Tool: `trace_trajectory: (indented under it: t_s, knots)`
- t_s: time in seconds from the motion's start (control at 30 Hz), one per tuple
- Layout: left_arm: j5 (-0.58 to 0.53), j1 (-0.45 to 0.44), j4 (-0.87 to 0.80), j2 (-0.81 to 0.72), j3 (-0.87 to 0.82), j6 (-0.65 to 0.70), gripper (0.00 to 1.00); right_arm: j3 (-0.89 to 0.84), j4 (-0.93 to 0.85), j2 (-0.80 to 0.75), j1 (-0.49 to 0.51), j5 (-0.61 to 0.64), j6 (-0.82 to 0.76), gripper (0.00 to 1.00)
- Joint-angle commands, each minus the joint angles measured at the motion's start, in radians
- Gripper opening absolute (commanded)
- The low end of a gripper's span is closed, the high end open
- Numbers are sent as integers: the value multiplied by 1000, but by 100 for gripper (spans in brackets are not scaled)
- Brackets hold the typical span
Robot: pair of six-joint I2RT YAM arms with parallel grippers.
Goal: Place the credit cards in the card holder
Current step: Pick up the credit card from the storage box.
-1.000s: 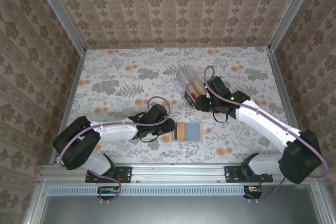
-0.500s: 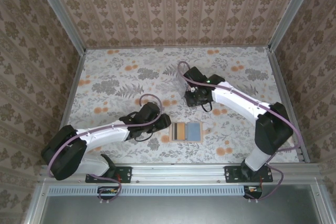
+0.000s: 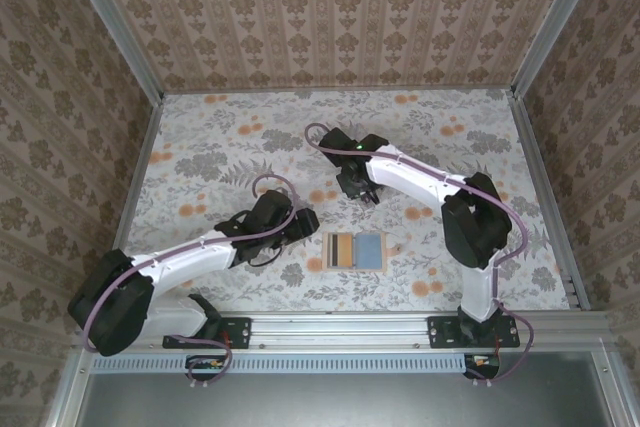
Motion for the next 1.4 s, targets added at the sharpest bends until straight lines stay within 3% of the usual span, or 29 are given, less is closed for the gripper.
trace_trajectory:
  t_s: [0.0,0.83,1.17,1.37]
  knots:
    - [-6,11,-18,-25,-15,34,77,43,-54,33,12,73,-38,37]
    - [20,27,8,-21,-28,26,79,88,-57,155,28,174,-68,36]
    - [25,28,11,-16,-28,21,79,76,-40,212,53,342,-74,34]
    - [27,28,9,-13,-25,19,80,64,-22,200,64,381,-81,34]
